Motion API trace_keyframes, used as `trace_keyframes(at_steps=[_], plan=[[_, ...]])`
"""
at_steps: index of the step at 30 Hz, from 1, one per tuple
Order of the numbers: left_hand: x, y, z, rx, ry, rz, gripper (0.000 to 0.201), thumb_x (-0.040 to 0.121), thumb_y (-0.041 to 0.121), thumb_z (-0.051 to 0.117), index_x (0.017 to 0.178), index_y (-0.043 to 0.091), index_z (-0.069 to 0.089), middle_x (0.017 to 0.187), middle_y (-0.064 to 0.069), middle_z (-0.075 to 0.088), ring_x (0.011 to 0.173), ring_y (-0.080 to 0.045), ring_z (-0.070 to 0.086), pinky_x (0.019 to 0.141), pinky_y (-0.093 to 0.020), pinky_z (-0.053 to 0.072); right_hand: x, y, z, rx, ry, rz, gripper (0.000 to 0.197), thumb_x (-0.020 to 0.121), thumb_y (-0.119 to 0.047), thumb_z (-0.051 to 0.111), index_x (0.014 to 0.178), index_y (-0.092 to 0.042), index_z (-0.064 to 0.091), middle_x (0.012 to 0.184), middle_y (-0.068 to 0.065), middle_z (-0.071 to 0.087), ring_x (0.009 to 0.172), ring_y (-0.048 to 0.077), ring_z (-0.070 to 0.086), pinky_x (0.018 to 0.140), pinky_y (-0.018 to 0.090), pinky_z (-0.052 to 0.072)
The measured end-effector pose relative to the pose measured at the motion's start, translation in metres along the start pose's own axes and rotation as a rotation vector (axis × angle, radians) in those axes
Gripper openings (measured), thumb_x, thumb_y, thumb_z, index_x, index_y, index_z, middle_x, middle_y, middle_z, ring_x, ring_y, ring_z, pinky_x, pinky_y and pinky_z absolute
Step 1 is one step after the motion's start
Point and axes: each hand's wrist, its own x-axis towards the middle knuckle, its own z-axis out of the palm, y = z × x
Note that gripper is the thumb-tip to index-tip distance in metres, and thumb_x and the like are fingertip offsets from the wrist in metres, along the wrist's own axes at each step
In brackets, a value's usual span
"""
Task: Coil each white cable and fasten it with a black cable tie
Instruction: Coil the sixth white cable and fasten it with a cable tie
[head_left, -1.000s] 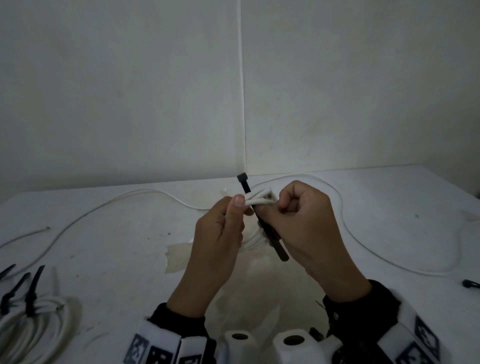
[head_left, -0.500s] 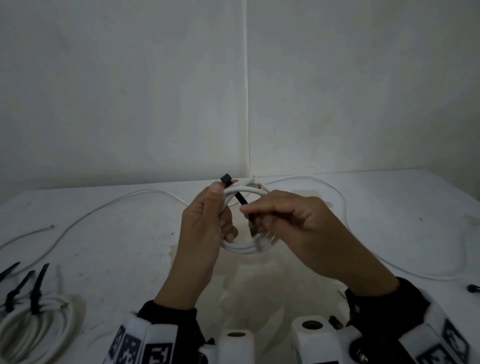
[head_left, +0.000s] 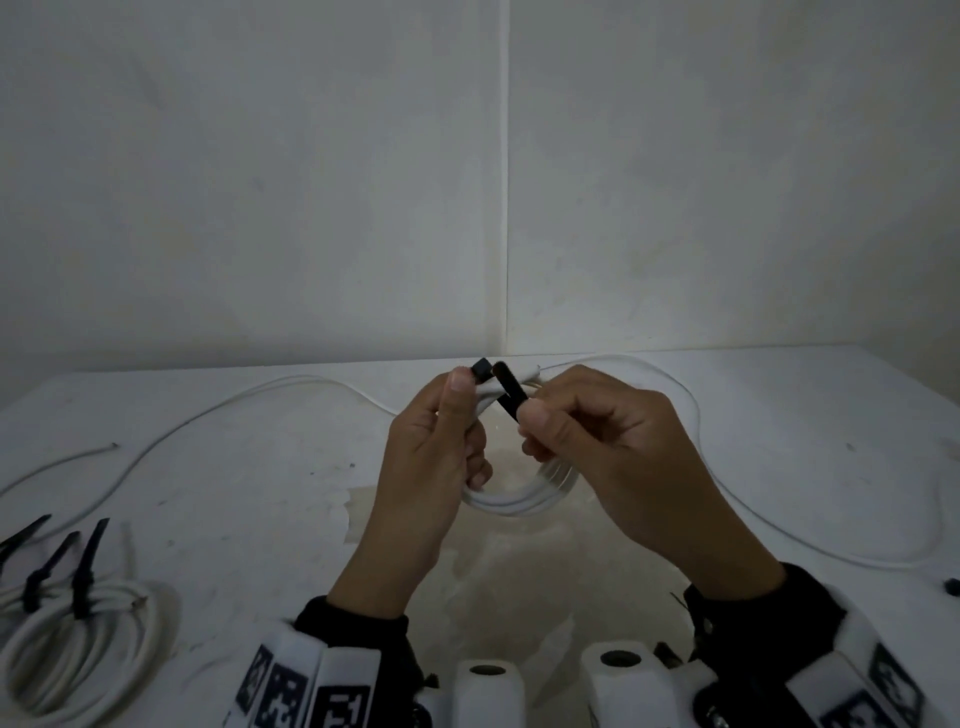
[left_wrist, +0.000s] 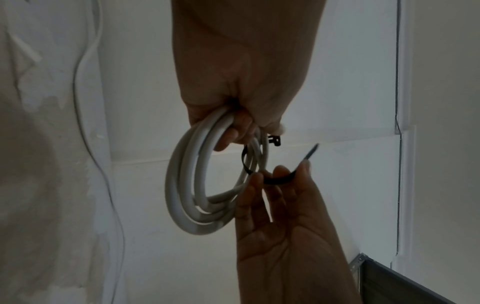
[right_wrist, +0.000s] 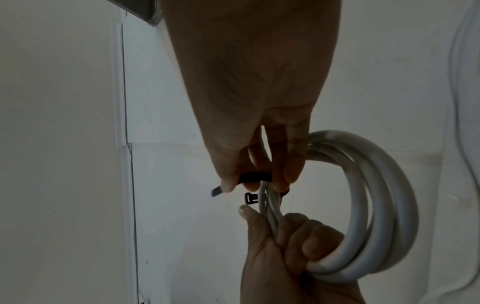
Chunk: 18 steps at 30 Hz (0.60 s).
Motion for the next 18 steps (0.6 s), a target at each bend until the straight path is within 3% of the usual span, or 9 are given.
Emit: trace_keyframes(at_steps=[3,6,11,18], plan=[[-0.0012,-0.0015,0.0018,0.027,-0.008,0.005,0.033,0.077,0.046,0.040,0.086,0.024,0.063,0.042,0.012,0.031,0.039,-0.002,0.028,0.040,-0.019,0.032,-0.0004,-0.0005,0.0011,0.019,0.044,0.049,0.026,0.080,-0.032,0.062,0.064,-0.012,0.062,0.063,-0.004,0.060,0.057,0.007,0.061,0.057,0.017,0.050],[-0.0016,0.0000,0.0024,0.028,0.018,-0.006,0.033,0.077,0.048,0.041,0.085,0.025,0.064,0.044,0.013,0.029,0.040,-0.003,0.028,0.041,-0.019,0.031,-0.0005,-0.0025,0.0027,0.027,0.054,0.065,0.032,0.079,-0.039,0.057,0.063,-0.012,0.061,0.060,-0.006,0.059,0.055,0.005,0.060,0.056,0.016,0.049],[-0.0013,0.0022,0.0033,0.004,0.034,-0.025,0.041,0.076,0.049,0.040,0.089,0.019,0.065,0.042,0.009,0.031,0.040,-0.003,0.030,0.039,-0.018,0.032,-0.0011,-0.0036,0.0050,-0.046,0.090,0.053,0.027,0.074,-0.034,0.067,0.064,-0.010,0.061,0.061,0.007,0.057,0.056,0.026,0.054,0.055,0.033,0.047],[-0.0026,0.0039,0.0047,0.013,0.012,-0.026,0.040,0.073,0.050,0.042,0.087,0.021,0.066,0.044,0.011,0.029,0.040,-0.004,0.029,0.040,-0.018,0.032,-0.0021,-0.0022,0.0055,-0.067,0.128,0.046,0.023,0.078,-0.023,0.066,0.062,-0.007,0.061,0.055,0.007,0.054,0.053,0.027,0.050,0.050,0.030,0.044]])
